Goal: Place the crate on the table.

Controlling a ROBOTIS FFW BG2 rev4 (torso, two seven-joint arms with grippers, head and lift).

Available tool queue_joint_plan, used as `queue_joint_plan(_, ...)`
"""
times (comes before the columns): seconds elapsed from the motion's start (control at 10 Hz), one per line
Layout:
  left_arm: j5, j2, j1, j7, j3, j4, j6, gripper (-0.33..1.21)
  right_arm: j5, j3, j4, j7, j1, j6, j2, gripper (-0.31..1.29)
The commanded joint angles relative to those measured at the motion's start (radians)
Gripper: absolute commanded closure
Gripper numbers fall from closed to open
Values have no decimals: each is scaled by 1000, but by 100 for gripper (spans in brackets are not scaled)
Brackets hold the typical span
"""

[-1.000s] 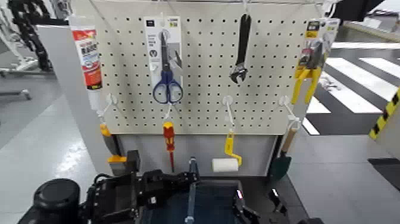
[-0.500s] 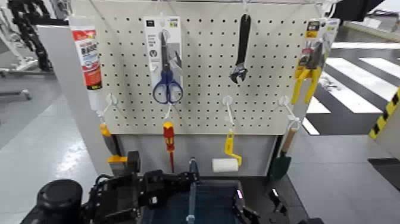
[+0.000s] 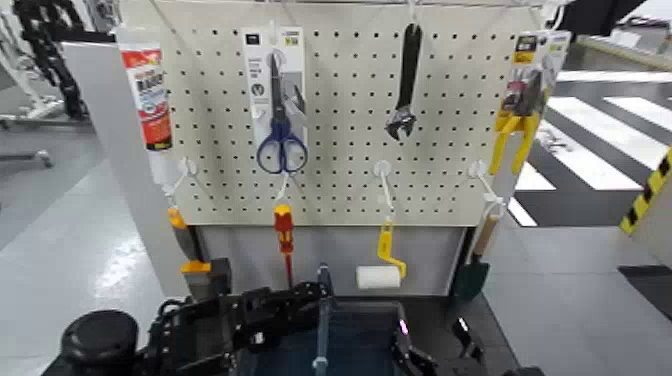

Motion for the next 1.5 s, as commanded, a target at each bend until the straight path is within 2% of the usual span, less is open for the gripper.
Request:
queue_joint_plan(0.1,-6,0,18,0,2,-32,-50,32,-1,0,0,0,2,0,1,14)
queue_joint_plan(0.4,-63,-9,70,18,30,-116,-113,31,-1,0,0,0,2,2,1,14)
queue_joint_plan(0.7,-120,-29,170,98,77,-273,-185,29,-3,-1,-3,0,5,3,3,14)
queue_joint_plan(1.1,-393,-54,326,179,131,-519,-351,28,-1,-5,-8,0,8,8,3,14)
queue_joint_plan(1.3,-526,-78,401,189,137,-589,-453,28,-1,-8,-11,0,11,9,3,14)
queue_joint_plan(1.5,-725,-97,460,204,139,-665,-585,28,-1,-9,-14,0,12,9,4,14)
